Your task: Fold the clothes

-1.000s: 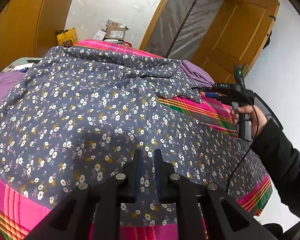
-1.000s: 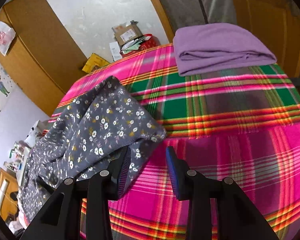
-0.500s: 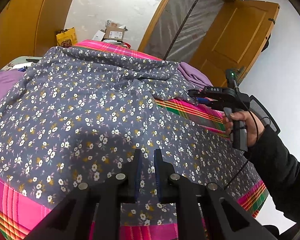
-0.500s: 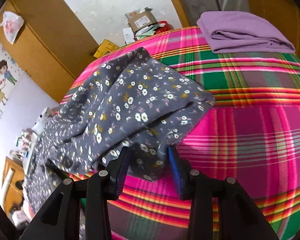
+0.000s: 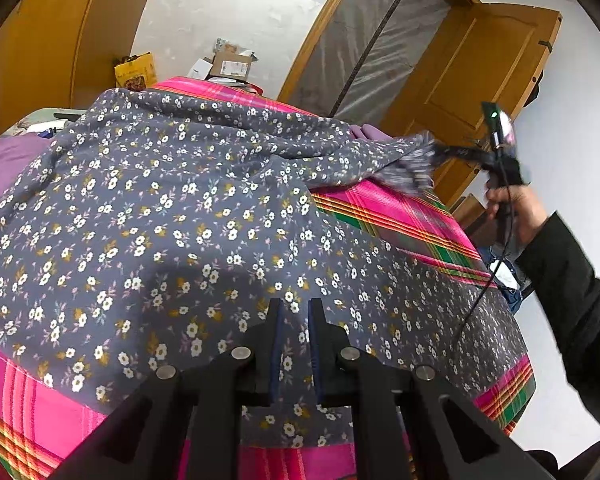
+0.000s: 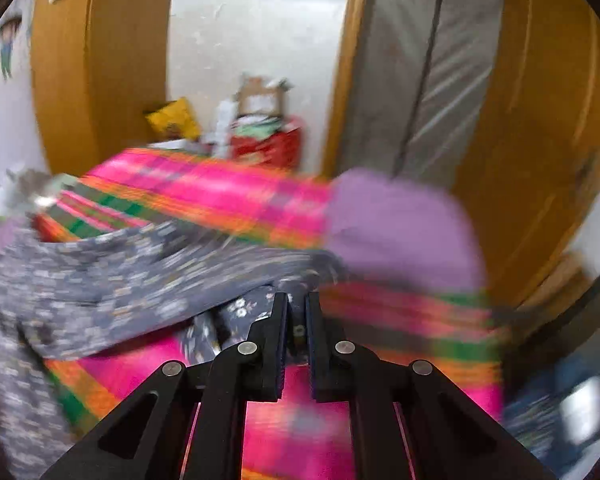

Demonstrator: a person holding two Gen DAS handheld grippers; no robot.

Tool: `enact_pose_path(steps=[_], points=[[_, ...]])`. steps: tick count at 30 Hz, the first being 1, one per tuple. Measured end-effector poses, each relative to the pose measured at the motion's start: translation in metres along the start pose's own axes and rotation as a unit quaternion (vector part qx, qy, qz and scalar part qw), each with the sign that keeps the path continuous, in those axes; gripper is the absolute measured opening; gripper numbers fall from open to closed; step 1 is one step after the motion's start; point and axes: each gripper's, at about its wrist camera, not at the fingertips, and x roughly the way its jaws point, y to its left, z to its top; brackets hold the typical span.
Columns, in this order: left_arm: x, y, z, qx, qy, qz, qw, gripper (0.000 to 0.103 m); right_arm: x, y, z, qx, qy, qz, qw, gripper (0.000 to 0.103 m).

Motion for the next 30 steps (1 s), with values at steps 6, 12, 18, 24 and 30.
enact_pose_path(steps=[6,12,18,24,30], points=[[0.000,-0.004,0.000,0.002,0.000,-0.005,1.0000,0.011,-0.021,-0.018,0.005,-0.134,-0.040,-0.135,0.981,0.009],[-0.002,-0.008,0.000,0.008,0.002,-0.004,1.0000,0.011,-0.022,0.006,-0.041,-0.183,-0.012,-0.069,0.981,0.009],[-0.001,-0.016,0.001,0.016,0.005,-0.003,0.9999,0.011,-0.037,0.034,-0.103,-0.166,0.057,0.117,0.977,0.009],[0.005,-0.029,0.000,0.028,0.013,-0.013,0.9994,0.011,-0.062,0.045,-0.151,-0.107,0.099,0.253,0.956,0.018],[0.005,-0.036,0.000,0.033,0.013,-0.012,0.9993,0.011,-0.072,-0.032,-0.149,0.105,0.042,0.231,0.966,0.036]])
